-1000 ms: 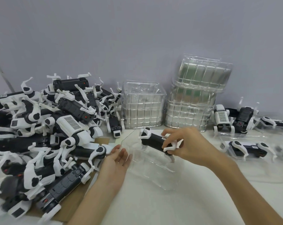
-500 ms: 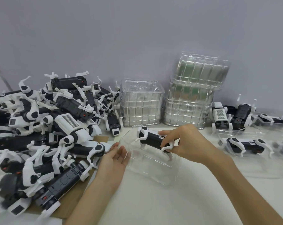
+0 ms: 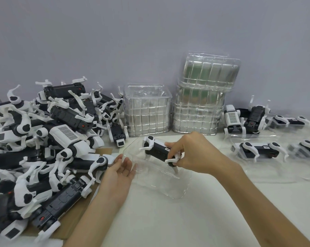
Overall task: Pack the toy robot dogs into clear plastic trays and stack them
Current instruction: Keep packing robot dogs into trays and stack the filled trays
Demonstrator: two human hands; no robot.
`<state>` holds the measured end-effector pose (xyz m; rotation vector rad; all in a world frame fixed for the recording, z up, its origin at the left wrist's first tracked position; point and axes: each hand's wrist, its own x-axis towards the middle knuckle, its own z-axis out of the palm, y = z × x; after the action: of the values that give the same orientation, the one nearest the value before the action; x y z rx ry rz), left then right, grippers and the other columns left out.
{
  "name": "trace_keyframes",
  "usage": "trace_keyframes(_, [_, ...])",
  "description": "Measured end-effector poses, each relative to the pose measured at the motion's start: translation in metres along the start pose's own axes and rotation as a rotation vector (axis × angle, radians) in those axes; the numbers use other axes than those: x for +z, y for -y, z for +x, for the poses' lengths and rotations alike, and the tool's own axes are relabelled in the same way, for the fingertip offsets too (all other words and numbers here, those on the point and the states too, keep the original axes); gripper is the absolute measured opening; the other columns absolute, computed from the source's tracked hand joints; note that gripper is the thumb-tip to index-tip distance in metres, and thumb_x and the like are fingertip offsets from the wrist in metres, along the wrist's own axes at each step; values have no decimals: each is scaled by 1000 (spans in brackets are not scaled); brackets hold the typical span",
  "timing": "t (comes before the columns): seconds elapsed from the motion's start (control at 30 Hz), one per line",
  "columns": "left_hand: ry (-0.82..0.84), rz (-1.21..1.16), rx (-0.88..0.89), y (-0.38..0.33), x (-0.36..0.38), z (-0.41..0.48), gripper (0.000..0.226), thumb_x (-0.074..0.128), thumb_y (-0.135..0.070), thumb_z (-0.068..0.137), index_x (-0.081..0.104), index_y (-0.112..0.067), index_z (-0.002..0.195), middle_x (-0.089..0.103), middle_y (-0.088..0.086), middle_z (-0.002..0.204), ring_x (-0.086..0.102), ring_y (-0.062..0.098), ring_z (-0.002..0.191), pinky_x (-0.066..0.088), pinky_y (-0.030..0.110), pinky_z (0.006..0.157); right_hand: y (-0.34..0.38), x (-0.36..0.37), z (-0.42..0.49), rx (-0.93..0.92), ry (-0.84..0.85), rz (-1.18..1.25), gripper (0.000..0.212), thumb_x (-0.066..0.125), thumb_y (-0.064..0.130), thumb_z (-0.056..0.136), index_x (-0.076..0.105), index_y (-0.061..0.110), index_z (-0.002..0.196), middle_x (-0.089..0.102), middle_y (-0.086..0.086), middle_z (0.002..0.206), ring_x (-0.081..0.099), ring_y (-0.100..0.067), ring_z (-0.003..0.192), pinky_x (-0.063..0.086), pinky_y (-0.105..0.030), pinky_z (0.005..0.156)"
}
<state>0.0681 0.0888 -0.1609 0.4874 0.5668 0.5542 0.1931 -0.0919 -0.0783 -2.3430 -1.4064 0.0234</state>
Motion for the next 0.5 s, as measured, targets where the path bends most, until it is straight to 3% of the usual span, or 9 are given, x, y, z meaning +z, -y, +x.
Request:
trace_keyframes(0.23, [-10, -26, -6, -1, 2, -1, 23, 41, -2, 103, 58, -10, 90, 59, 4, 75, 56, 13, 71, 51, 42, 91, -3, -1, -1, 4, 10, 7, 24, 74, 10, 74, 82, 30, 85, 71, 14, 117, 69, -2, 97, 52, -22, 76])
trace_keyframes(0.37, [-31, -60, -14, -2, 4, -1, 24, 41, -2, 104, 58, -10, 89, 58, 3, 72, 53, 9, 70, 52, 37, 86, -7, -5, -2, 2, 30, 16, 21, 76, 8, 73, 81, 27, 79, 72, 14, 113, 62, 17, 93, 53, -18, 75])
trace_keyframes(0.5, [-36, -67, -23, -2, 5, -1, 24, 41, -1, 103, 58, -10, 89, 56, 4, 78, 52, 9, 68, 51, 35, 85, -11, -11, -2, -12, 62, 45, 17, 80, 9, 74, 80, 26, 75, 75, 9, 107, 59, 11, 111, 49, -10, 73])
